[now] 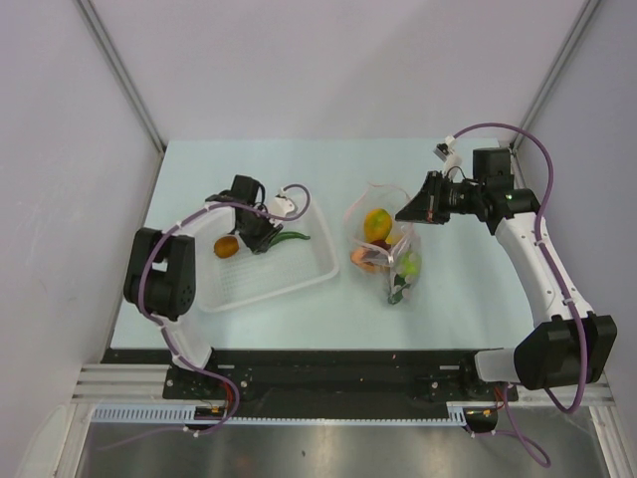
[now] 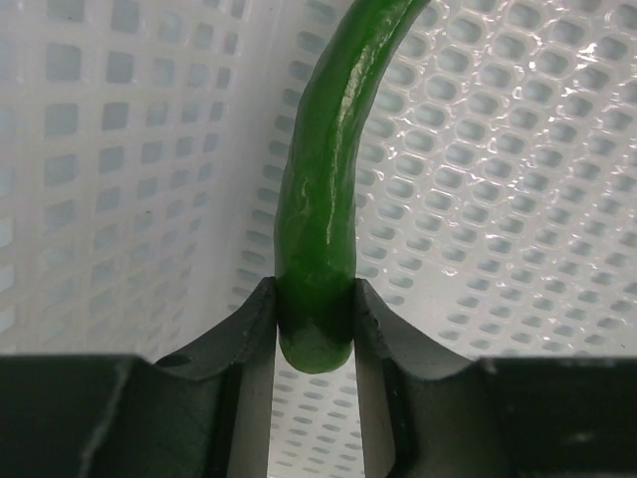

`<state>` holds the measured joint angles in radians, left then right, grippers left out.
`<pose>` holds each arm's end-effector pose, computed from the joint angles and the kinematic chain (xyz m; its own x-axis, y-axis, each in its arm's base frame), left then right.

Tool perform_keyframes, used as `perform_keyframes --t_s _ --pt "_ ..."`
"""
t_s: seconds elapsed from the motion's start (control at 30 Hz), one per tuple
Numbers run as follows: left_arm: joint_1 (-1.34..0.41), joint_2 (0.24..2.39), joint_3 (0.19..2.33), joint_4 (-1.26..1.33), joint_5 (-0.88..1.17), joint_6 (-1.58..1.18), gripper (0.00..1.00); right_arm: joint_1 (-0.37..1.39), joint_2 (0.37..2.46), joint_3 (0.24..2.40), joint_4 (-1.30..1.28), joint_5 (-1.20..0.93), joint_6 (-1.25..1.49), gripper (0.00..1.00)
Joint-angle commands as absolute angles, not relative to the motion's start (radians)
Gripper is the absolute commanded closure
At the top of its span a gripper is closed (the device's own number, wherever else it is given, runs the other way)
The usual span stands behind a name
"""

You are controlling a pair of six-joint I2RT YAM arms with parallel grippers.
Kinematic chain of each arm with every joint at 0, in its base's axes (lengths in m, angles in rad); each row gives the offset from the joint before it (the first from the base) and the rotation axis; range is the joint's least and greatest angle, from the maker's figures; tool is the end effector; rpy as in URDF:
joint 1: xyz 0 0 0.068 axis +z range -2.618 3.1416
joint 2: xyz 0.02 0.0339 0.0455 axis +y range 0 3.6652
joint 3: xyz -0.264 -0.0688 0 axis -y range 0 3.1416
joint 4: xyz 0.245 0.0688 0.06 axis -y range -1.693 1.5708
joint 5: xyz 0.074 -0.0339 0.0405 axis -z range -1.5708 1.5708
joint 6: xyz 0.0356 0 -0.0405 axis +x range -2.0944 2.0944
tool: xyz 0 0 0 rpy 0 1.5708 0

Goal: Place the food in the zip-top bag and seal the zipper
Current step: Pick up the fake vegetable from the bin, then place the fake vegetable in the zipper food storage bag.

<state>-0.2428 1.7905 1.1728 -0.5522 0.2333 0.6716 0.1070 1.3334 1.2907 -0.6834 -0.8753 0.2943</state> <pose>0.3420 -0.0932 0.1782 -0.4996 0.7474 -0.4379 0.8078 0.5846 0.0762 0.2731 0.0568 0.3553 -0.8172 0.0992 -0.5678 -0.4203 0.5716 0.7047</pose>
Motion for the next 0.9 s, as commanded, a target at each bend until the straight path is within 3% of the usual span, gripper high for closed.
perform_keyframes --t_s 0.0,0.17,0.3,0.5,0.87 --pt "-0.233 1.686 1.206 -0.601 0.319 0.634 0.78 0.103 1.312 1.315 -0.673 -0.868 0.279 1.00" --pt "-0.193 1.507 1.304 -0.634 0.639 0.497 0.88 0.106 1.313 1.316 -0.670 -0.871 0.284 1.00" --pt "-0.201 1.356 1.272 -0.365 0.842 0.213 0.97 0.106 1.313 1.316 -0.658 -0.876 0.299 1.00" --pt "-0.400 1.279 1.252 -0.028 0.784 -0.063 1.00 0.107 1.312 1.312 -0.644 -0.896 0.313 1.00" --pt "-0.719 1.460 1.299 0.152 0.634 -0.153 0.96 0.107 1.313 1.315 -0.624 -0.940 0.351 1.00"
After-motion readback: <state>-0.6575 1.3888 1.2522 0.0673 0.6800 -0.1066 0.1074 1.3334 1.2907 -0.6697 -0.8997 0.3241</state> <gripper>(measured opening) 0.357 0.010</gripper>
